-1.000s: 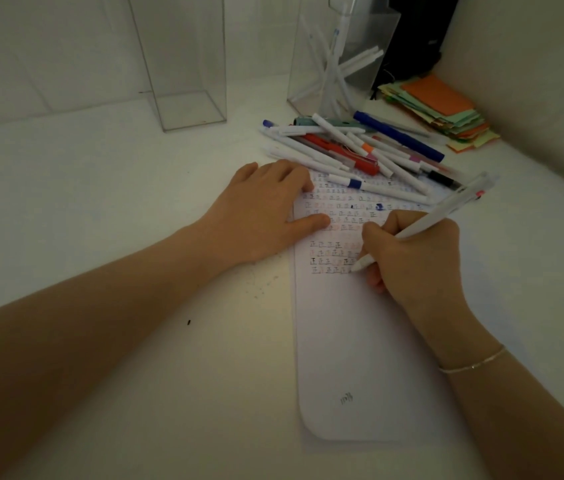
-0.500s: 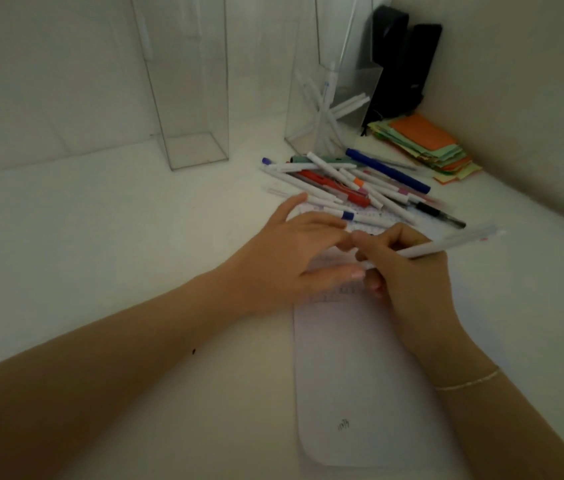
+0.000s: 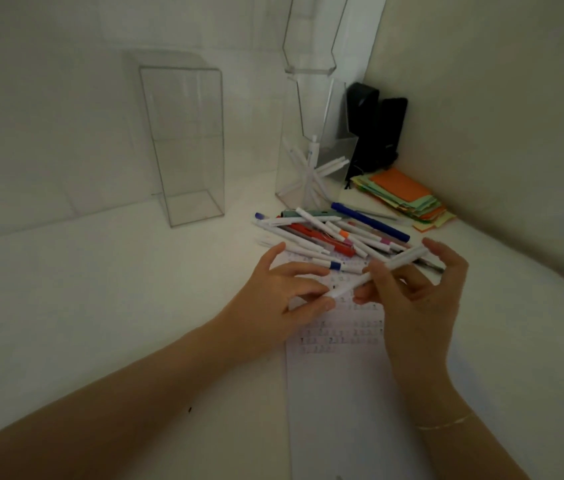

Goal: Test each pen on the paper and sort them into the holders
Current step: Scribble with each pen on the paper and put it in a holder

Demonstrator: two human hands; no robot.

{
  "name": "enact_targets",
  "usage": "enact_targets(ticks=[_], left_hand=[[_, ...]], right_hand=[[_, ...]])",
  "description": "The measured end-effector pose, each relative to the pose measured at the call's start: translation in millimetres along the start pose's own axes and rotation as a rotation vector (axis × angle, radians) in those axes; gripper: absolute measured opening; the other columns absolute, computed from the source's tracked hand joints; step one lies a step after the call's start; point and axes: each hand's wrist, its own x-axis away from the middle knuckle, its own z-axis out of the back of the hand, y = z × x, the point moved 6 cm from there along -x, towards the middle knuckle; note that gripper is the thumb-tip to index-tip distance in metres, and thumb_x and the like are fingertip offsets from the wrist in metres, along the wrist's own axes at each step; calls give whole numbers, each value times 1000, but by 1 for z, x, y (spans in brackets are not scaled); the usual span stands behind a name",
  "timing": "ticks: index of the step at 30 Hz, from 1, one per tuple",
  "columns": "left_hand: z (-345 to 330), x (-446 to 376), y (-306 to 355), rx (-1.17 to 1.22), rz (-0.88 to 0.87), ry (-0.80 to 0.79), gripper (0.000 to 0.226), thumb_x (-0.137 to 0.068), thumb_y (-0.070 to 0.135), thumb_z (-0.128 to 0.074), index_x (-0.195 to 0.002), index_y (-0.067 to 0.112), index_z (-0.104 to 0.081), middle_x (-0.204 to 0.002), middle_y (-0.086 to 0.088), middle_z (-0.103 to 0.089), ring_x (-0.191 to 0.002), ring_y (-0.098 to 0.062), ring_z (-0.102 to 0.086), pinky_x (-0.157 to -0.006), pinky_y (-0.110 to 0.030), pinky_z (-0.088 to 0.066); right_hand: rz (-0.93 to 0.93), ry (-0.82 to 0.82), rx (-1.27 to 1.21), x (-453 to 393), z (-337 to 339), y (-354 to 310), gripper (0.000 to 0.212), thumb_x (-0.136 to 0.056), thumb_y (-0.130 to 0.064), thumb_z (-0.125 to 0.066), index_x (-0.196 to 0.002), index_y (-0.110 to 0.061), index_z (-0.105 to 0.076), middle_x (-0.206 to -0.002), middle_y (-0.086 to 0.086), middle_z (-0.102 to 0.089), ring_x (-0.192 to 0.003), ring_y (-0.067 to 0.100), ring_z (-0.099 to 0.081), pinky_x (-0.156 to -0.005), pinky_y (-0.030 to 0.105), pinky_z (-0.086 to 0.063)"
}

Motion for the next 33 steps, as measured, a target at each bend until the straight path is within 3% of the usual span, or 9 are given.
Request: enact_targets(ticks=[4,8,13,15,19,23,26,29,33], left_hand=[[3,0,-1,-50,-21,17,39,-89,46,-44,-101,22,-72,-120,6,-64,-120,3,-44,-116,-30,-2],[8,-3,-2,-49,47,41,39,-89,51,-44,-113,29,-66,-125,15,-56,-126,7,-34,-113,-22,6],[15,1,-41,-325,344,-36,68,-89,60,-10,-146,25,-20,-154,6,-20,-142,-6,-8,-112,-30,13],[13,4,-52,-423,428,-134,61,-95,53,-14,-148,22,-12,-157,4,-10,-144,-10,-1,-114,-36,10],[8,5,-49,-456,430,-218,54,-99,43,-22,-148,22,-13,-158,1,-6,-144,-13,-1,-115,-39,6],[8,5,-50,-470,428,-215,54,-99,43,-21,-148,21,-14,-158,1,-6,-144,-13,-1,-115,-40,6],[7,5,-52,-466,418,-216,55,-99,44,-20,-148,21,-13,-158,1,-7,-144,-13,0,-114,-39,8],[6,6,-53,-468,411,-209,55,-99,44,-20,-148,21,-14,-158,0,-7,-144,-13,-1,-114,-39,7],[5,6,-54,-465,420,-218,55,-99,44,-21,-148,20,-13,-158,0,-6,-144,-13,-1,-115,-40,6]], right_hand=[[7,-16,-20,-2,0,0,43,-85,3,-62,-98,-28,-36,-66,5,-70,-49,20,-63,-55,32,-58],[-13,4,-97,-16,1,-10,30,-93,-2,-53,-110,-20,-37,-75,20,-68,-50,25,-62,-52,30,-55],[240,49,17,-94,-21,-77,18,-95,-9,-50,-92,-25,-42,-80,3,-65,-61,15,-67,-57,27,-55],[311,-10,103,-134,-47,-93,12,-99,-16,-44,-90,-23,-40,-84,5,-63,-67,20,-67,-63,33,-58],[328,-108,374,-188,-102,-79,9,-99,-16,-37,-97,-8,-39,-91,21,-61,-70,24,-62,-68,30,-57],[255,-251,831,-204,-132,-43,29,-98,-18,-34,-113,2,-50,-108,23,-59,-100,36,-57,-85,40,-45],[188,-343,963,-198,-141,-26,31,-99,-17,-34,-116,3,-50,-115,23,-57,-107,37,-54,-89,40,-42],[174,-414,1061,-193,-150,-13,27,-99,-15,-33,-103,1,-55,-107,20,-58,-101,36,-55,-91,42,-44],[153,-452,1085,-189,-147,-12,31,-95,-16,-37,-74,-4,-56,-83,16,-56,-81,30,-52,-75,36,-40]])
